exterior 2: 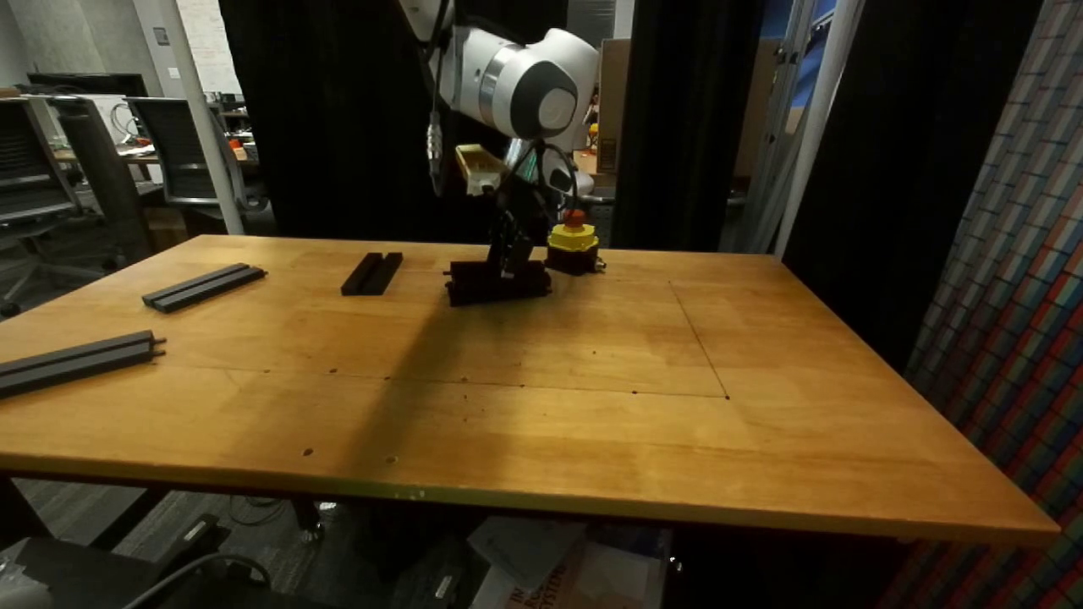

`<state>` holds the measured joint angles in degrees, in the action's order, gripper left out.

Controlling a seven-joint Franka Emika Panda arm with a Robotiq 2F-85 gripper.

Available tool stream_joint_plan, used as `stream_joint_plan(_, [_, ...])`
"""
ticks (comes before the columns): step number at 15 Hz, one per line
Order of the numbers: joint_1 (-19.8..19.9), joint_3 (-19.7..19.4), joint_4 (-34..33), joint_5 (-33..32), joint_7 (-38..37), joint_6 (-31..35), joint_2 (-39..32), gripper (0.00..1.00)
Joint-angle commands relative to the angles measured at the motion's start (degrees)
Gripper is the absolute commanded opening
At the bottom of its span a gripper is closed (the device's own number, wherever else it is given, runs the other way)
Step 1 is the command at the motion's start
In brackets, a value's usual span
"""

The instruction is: Stack the black objects

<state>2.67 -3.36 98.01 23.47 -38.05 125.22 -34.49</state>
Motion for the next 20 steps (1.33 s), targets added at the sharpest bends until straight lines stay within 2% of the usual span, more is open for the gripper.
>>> stream_joint_plan(1, [-0.26,0.16,-0.35,0.92,-1.04,0.79,-0.35,0.46])
stream_joint_plan(13, [-1.50,0.12,-0.88,-0.25,-1.22,0.11,-1.46,0.46])
stream_joint_plan(14, [-1.58,0.08,-1.04,-0.48,-1.23,-0.32,-1.51,0.93])
stream_joint_plan(16, [-1.81,-0.03,-1.22,-0.69,-1.42,-0.29,-1.69,0.99])
stream_joint_plan(20, [-2.65,-0.60,-1.59,-1.81,-2.17,0.07,-2.00,1.00])
